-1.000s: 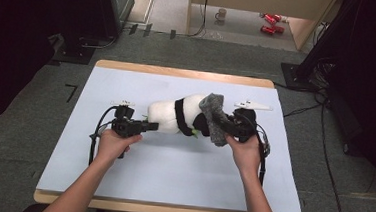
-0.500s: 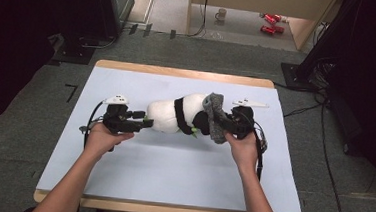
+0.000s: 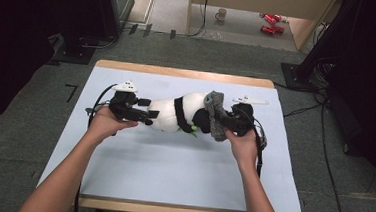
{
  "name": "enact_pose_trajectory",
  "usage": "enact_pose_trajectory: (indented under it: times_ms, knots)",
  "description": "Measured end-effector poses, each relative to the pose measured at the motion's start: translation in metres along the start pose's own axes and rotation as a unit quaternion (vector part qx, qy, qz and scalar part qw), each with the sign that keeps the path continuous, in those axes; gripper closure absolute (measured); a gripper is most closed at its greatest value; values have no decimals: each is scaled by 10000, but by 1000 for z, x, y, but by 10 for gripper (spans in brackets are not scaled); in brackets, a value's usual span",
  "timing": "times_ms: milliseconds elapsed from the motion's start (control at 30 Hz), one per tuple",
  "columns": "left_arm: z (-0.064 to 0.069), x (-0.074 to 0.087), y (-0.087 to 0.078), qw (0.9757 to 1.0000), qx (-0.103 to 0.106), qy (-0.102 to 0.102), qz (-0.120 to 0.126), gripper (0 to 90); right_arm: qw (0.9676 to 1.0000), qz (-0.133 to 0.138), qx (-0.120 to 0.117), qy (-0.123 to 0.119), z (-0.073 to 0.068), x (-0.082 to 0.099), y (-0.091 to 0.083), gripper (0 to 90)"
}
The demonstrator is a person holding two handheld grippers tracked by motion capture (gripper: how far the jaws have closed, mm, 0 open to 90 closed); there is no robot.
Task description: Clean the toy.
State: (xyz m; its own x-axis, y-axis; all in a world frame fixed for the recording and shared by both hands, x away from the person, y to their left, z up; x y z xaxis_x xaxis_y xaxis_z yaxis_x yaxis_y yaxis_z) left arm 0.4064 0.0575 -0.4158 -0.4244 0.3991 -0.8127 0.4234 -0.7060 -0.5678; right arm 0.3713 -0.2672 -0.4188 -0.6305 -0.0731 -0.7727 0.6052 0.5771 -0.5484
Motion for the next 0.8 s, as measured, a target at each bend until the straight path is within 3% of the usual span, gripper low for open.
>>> enact_pose_trajectory:
  times_ms: [133,367,433,633,800]
  knots:
    - [7,-3,12,9991,107,327,-241,279,10000,2,6,1,0,0,0,740]
    - [11,2,30,9936,-260,1018,-406,227,10000,45,0,21,-2,-1,1,734]
    - [11,4,33,9928,-338,1073,-414,239,10000,51,2,25,-2,-1,1,734]
    - [13,7,37,9940,-554,819,-466,473,9999,93,40,10,-2,-3,-3,732]
    - [24,3,33,9944,-681,313,-748,644,9997,232,26,-18,-7,-9,-14,732]
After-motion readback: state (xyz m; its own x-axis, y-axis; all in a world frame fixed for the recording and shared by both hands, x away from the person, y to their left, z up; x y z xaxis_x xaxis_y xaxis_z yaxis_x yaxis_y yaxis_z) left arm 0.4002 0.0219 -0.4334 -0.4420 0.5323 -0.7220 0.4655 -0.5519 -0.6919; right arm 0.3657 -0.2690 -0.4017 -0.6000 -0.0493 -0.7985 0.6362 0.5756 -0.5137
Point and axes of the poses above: each handheld gripper's, and its own axes: y roughly forward along the jaws, x roughly out of its underside, z roughly to its right, the point moved 3 cm from there along y, roughly forward along the jaws, and after that the axes turned 6 degrees about -x, right-handed, at the moved point
